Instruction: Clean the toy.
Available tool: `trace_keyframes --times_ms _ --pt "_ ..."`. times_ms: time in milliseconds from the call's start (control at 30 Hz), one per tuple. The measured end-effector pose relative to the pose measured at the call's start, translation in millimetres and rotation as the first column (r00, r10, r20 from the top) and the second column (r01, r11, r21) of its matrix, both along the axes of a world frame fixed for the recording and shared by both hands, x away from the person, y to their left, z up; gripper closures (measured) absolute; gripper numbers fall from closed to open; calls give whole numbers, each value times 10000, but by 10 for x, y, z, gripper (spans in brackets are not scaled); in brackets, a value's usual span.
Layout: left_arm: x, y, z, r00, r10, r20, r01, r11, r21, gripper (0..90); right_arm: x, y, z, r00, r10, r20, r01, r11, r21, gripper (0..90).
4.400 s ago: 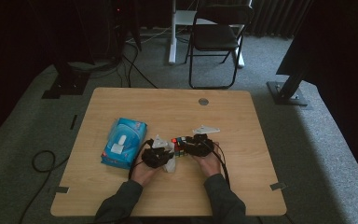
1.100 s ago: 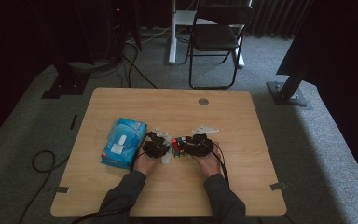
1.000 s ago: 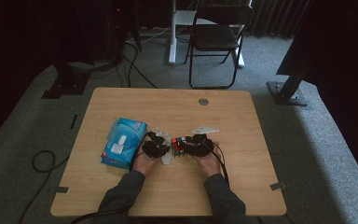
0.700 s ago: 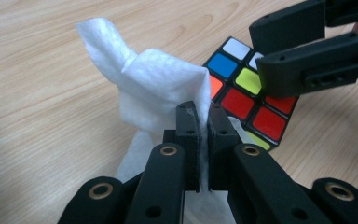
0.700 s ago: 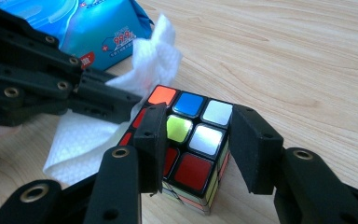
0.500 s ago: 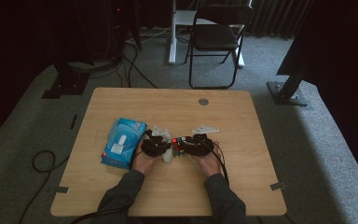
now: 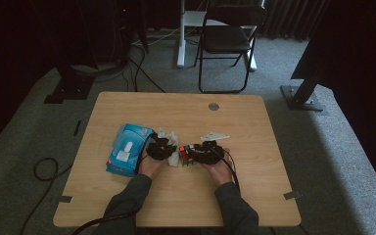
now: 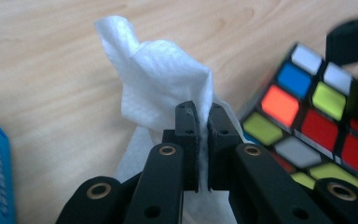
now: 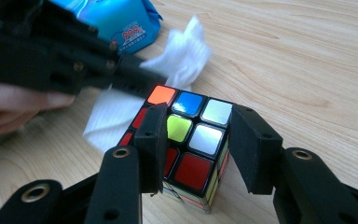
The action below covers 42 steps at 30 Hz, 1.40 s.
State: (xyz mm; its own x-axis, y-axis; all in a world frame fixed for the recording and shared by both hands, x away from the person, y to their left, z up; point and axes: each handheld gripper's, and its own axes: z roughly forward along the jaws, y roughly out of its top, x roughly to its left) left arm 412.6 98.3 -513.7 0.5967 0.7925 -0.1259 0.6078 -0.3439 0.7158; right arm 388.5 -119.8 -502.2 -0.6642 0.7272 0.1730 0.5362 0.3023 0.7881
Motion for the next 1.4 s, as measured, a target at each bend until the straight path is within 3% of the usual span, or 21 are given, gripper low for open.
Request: trace_keyframes --times_ms 367,500,1000,1167,1400 --pt "0 -12 -23 9986 -525 -9 524 9975 -484 858 3 1 2 9999 106 113 -104 9999 -120 546" --pt "-61 -8 -15 9982 -592 -8 592 9975 -381 859 3 0 5 9999 -5 134 7 9998 -194 525" --pt "-335 -90 -31 9926 -1216 -10 1213 9907 -612 859 14 -82 22 9949 -980 235 989 9942 -425 514" --pt "-378 -121 -25 9914 -1304 124 1309 9898 -565 858 3 -61 19 9969 -777 91 780 9965 -305 508" --pt "-407 -87 79 9903 -1345 358 1373 9860 -942 858 0 -54 16 9978 -654 -65 653 9976 -217 505"
